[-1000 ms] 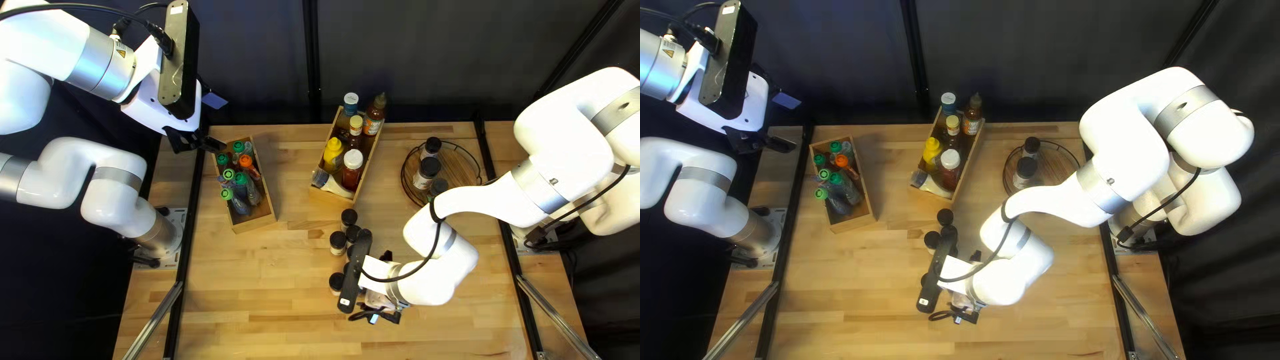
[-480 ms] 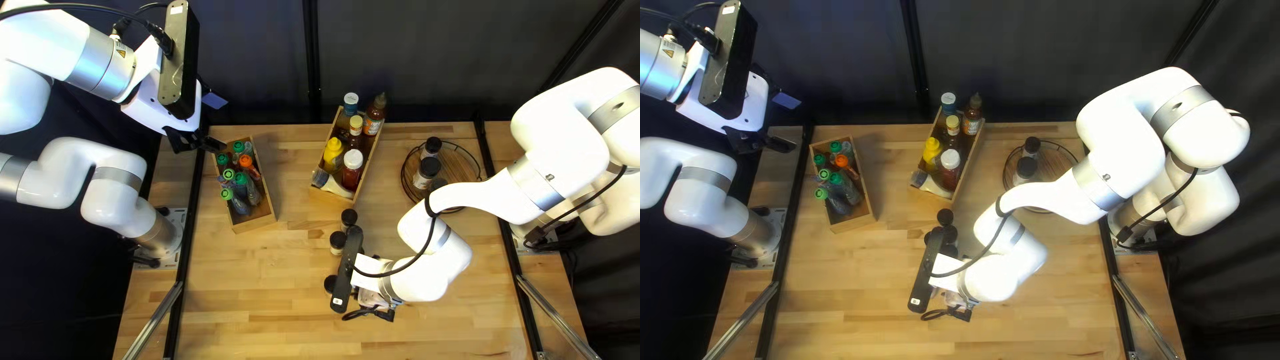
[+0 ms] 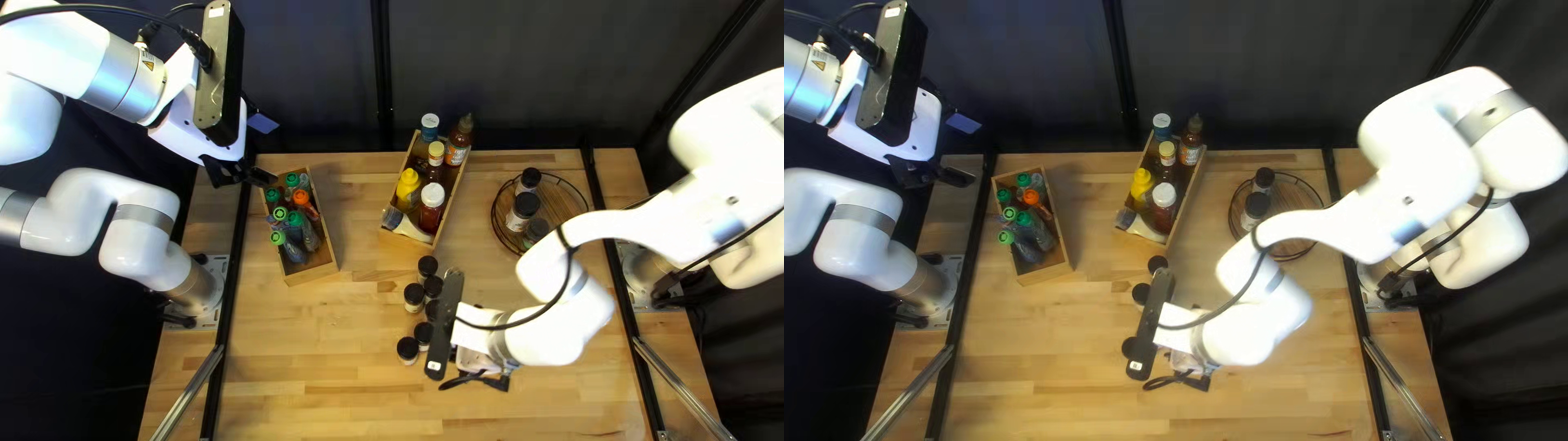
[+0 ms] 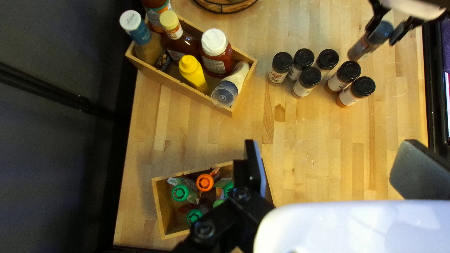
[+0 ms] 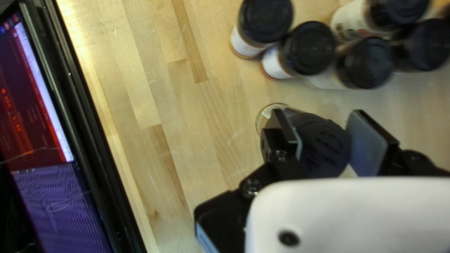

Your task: Separate condiments, baby food and spices and place it in 3 different racks/containers

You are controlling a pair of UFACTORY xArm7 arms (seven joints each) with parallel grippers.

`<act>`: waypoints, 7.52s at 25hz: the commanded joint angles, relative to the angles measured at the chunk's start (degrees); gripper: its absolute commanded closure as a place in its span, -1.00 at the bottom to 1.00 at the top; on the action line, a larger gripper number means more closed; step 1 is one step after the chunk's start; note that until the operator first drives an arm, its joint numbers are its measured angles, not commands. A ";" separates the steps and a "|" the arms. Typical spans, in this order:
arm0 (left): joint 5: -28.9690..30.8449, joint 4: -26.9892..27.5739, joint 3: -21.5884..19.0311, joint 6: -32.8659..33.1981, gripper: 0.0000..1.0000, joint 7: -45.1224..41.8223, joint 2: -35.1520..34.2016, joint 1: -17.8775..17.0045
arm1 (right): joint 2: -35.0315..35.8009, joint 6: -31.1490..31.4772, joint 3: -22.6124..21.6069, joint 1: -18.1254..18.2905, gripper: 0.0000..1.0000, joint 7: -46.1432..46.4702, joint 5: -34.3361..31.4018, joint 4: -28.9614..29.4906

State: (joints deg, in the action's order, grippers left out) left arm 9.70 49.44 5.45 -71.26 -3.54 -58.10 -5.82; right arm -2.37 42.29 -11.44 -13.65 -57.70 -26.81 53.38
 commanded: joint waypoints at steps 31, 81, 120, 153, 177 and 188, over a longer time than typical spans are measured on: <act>0.00 0.00 0.00 0.00 -1.00 0.00 0.00 0.00 | -50.97 15.86 29.78 23.98 1.00 29.05 -7.14 -27.20; 0.00 0.00 0.00 0.00 -1.00 0.00 0.00 0.00 | -52.25 2.16 39.82 32.73 -1.00 25.29 -14.45 -42.64; 0.00 0.00 0.00 0.00 -1.00 0.00 0.00 0.00 | -3.88 -10.40 40.56 -32.42 -1.00 85.98 27.79 -11.15; 0.00 0.00 0.00 0.00 -1.00 0.00 0.00 0.00 | 26.55 0.37 36.57 -25.26 -1.00 102.53 39.08 17.37; 0.00 0.00 0.00 0.00 -1.00 0.00 0.00 0.00 | 9.41 3.85 38.88 -31.63 1.00 87.82 28.07 3.72; 0.00 0.00 0.00 0.00 -1.00 0.00 0.00 0.00 | -16.86 21.30 34.68 -24.43 1.00 55.57 7.97 -6.17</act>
State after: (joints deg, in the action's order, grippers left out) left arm 9.70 49.44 5.45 -71.26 -3.54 -58.10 -5.82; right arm -12.75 58.38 24.75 -41.65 4.45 -14.51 49.33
